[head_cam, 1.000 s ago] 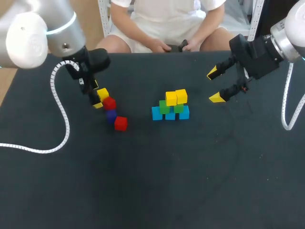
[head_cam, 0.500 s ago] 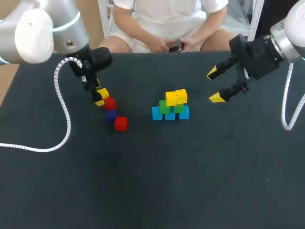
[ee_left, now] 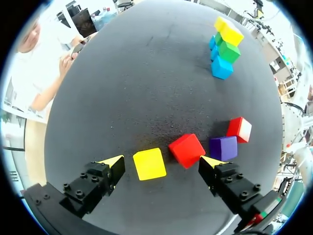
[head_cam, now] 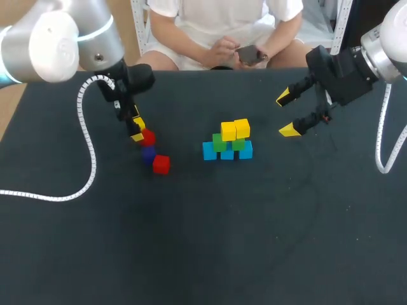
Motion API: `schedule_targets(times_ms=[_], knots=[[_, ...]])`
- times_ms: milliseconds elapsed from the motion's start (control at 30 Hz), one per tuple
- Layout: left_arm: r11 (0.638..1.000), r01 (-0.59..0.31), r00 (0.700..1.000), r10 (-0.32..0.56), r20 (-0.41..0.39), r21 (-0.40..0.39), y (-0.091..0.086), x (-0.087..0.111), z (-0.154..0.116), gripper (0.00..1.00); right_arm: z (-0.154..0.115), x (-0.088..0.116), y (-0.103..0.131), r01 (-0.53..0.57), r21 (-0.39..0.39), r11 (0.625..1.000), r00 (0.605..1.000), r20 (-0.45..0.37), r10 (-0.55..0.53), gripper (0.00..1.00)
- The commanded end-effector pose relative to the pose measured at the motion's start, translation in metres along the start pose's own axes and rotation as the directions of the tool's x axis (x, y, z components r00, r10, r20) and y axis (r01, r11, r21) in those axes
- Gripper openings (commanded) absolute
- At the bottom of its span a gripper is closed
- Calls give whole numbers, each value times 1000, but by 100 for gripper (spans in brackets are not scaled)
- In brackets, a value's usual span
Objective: Place the blue cubes, place green cubes on the blue cubes, place the yellow cubes on the green cubes, then place the red cubes on the yellow cubes, and place purple cube on the red cubes.
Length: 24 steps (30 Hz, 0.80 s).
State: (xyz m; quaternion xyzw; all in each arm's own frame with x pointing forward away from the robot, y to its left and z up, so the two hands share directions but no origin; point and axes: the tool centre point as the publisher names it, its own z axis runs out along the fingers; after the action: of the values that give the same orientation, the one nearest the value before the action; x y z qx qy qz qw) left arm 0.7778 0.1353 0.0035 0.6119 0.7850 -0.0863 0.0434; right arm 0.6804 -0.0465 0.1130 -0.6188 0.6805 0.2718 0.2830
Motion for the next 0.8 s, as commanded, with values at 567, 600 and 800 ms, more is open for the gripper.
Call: schedule_targets(times_ms=[567,600,800], knots=[[1000,14,999,-15,-43,-15,13,10,-18,100,0,0,1,0,3,1000,1000,1,0,100],[1000,15,999,-16,-43,-13,14,10,-16,100,0,0,1,0,3,1000,1000,1,0,100],[1000,14,999,-14,-47,0,23,6,-5,100,0,0,1,0,3,1000,1000,1,0,100]])
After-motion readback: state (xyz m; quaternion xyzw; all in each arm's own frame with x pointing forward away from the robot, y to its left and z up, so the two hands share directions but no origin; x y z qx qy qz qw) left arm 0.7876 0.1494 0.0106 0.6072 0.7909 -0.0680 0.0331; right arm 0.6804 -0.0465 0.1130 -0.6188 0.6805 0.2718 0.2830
